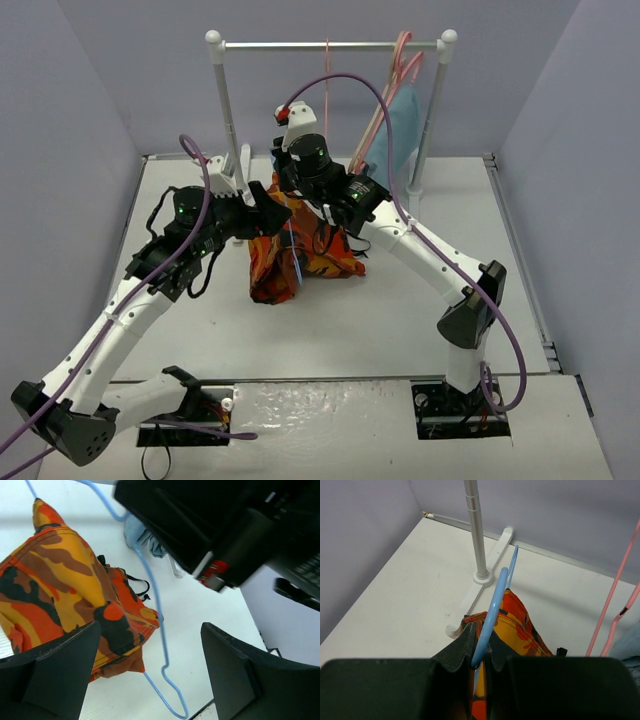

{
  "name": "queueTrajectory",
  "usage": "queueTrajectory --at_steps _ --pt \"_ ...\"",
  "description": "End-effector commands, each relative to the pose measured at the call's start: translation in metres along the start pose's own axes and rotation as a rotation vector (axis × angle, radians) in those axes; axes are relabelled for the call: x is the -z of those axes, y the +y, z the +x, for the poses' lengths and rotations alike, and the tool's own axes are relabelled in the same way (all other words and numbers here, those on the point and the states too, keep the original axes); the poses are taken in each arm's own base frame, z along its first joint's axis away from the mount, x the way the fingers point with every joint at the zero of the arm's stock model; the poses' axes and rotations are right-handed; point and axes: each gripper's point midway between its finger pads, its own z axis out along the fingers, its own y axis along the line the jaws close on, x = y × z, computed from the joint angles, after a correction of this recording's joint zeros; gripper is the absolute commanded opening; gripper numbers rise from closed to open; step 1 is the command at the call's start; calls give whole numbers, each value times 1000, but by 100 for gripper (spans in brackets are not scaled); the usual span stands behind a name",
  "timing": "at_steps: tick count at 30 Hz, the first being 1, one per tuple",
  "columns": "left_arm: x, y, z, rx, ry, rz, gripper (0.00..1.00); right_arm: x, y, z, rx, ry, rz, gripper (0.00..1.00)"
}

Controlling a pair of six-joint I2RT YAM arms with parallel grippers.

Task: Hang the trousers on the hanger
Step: Place trousers on hanger, then hang the hanger with trousers onto the clothesline

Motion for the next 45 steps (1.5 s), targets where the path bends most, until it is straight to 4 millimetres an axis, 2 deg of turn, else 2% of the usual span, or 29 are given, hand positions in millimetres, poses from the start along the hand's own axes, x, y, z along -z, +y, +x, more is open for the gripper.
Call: queueTrajectory --at_steps 1,3,6,11,16,19,23,26,30,32,35,40,41,45 --pt "1 -33 -23 -59 -86 67 78 17 0 -80 -140 -226 9 0" --pt "-3 -35 -15 -89 -67 47 78 15 -1 -78 -152 -225 24 0" --pt "-11 -25 -3 -100 -47 -27 77 14 -3 -79 -168 -228 32 0" --pt "-25 -6 9 -129 -52 -168 63 12 -1 -78 -182 -227 31 0" --pt "-30 -3 8 -149 -80 -226 37 11 -2 -73 -193 -217 37 0" --pt "-34 -4 8 -151 -90 -229 26 11 -1 -71 -202 -212 33 0" --pt "-35 -2 11 -152 -90 -242 2 10 1 -67 -210 -204 29 0" --pt "-23 2 3 -186 -105 -271 0 11 2 -63 -201 -192 15 0" --pt "11 4 -16 -238 -152 -283 0 15 2 -56 -192 -166 -22 0" --pt "20 6 -17 -274 -157 -278 0 17 1 -55 -199 -157 -46 1" --pt "41 2 -22 -303 -182 -225 0 23 -1 -53 -206 -144 -78 11" --pt "52 0 -21 -340 -192 -190 0 28 3 -52 -203 -130 -133 38" --pt "54 2 -20 -345 -199 -187 0 31 4 -53 -201 -126 -158 47" --pt "61 9 -18 -365 -217 -197 0 46 0 -61 -196 -135 -192 60"
